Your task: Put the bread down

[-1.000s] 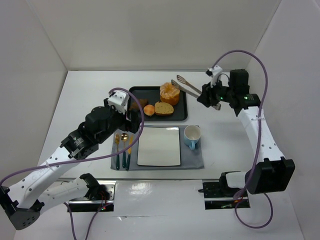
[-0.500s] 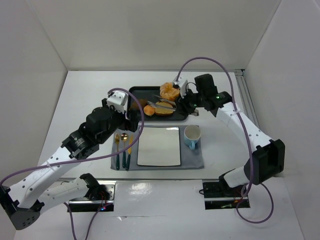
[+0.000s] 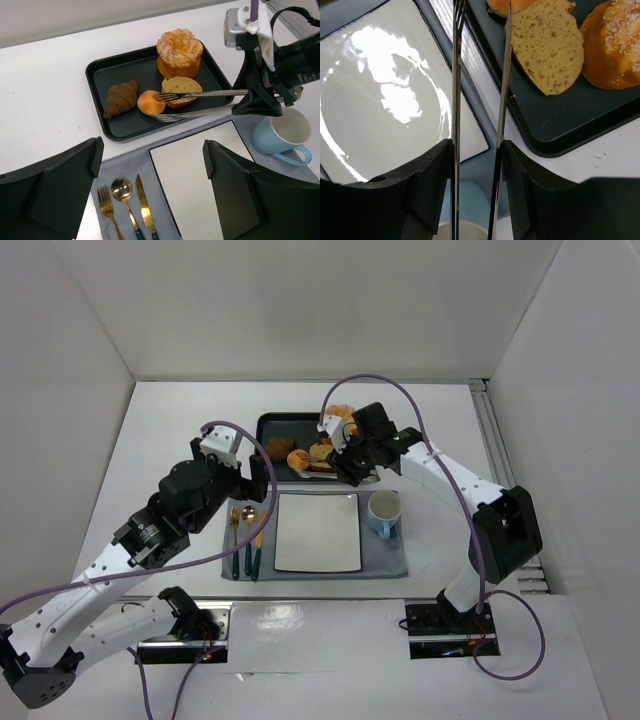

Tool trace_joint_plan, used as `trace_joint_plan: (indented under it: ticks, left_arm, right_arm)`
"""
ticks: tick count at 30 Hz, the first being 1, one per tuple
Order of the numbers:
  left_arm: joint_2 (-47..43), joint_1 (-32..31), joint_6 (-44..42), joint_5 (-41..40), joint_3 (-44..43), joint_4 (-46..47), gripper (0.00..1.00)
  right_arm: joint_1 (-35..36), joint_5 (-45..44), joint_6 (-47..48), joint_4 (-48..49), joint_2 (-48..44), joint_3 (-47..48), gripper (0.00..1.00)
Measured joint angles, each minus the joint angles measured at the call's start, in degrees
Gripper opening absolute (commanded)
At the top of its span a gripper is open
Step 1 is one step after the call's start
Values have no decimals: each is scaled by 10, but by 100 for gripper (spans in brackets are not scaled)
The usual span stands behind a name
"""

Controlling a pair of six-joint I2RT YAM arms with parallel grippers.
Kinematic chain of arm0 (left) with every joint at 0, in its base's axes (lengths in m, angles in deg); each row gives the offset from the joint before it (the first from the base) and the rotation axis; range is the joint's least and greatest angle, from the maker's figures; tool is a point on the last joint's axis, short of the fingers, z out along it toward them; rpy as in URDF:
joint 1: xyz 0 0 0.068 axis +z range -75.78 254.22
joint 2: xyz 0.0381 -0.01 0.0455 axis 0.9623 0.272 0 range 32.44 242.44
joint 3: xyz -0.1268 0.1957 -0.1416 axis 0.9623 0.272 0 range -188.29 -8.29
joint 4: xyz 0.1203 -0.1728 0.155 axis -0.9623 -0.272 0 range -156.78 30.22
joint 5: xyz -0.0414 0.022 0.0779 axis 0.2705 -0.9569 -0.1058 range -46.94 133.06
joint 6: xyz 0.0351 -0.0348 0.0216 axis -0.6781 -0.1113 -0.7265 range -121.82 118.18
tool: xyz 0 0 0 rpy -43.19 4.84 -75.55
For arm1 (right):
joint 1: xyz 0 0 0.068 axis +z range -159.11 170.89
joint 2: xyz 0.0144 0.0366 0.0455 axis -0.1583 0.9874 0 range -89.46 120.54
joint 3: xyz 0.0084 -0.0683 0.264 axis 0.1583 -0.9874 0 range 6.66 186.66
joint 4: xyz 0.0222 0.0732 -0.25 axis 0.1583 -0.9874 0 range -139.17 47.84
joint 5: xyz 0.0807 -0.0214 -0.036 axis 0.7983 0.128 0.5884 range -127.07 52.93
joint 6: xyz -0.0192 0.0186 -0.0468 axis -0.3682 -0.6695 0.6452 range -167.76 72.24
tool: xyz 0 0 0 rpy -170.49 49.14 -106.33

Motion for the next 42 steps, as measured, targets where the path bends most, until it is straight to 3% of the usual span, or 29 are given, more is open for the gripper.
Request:
trace_joint_plan:
  ticks: [42]
  left_arm:
    - [-1,0,0,-3,3,3,100]
  right_arm:
    - [67,-149,45,65,53,20,58]
